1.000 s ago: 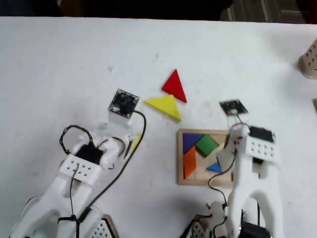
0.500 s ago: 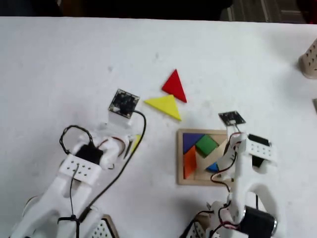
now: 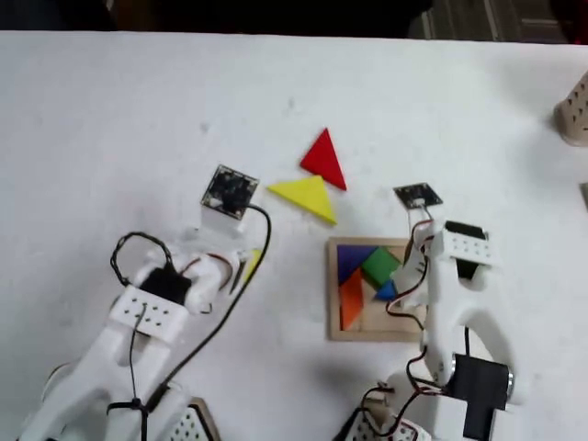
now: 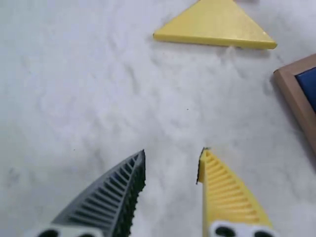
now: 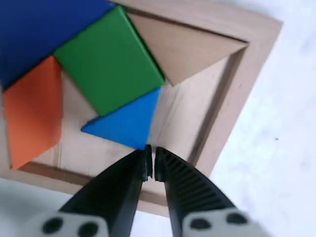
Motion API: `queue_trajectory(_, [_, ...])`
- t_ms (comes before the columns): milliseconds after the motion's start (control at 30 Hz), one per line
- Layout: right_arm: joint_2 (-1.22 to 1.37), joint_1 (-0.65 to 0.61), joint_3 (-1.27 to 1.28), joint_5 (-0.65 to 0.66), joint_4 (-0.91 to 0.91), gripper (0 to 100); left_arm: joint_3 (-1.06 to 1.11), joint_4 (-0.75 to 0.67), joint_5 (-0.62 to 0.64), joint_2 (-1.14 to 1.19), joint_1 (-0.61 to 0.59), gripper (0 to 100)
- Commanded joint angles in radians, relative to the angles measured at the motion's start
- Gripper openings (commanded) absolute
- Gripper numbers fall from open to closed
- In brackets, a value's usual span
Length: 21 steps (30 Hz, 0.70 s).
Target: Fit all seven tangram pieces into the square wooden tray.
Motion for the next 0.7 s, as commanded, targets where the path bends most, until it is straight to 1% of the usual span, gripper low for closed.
queue_trajectory(0, [-0.004, -0.012, -0.091, -0.009, 0.054, 1.7, -0.006, -0.029, -0.008, -0.031, -0.005, 20])
queue_trajectory(133, [-0.004, -0.013, -0.144, -0.078, 0.093, 1.7, -0.006, -0.029, -0.008, -0.031, -0.005, 20])
queue_trajectory(267, [-0.004, -0.045, -0.170, -0.084, 0.128, 1.7, -0.006, -0.029, -0.008, -0.031, -0.005, 20])
queue_trajectory(367, [-0.004, -0.054, -0.172, -0.123, 0.137, 1.7, -0.006, -0.029, -0.008, -0.031, -0.005, 20])
queue_trajectory(533, [-0.004, -0.048, -0.173, -0.132, 0.142, 1.7, -0.006, -0.029, -0.008, -0.031, -0.005, 20])
queue_trajectory(667, [-0.004, -0.047, -0.173, -0.126, 0.193, 1.7, -0.006, -0.029, -0.008, -0.031, -0.005, 20])
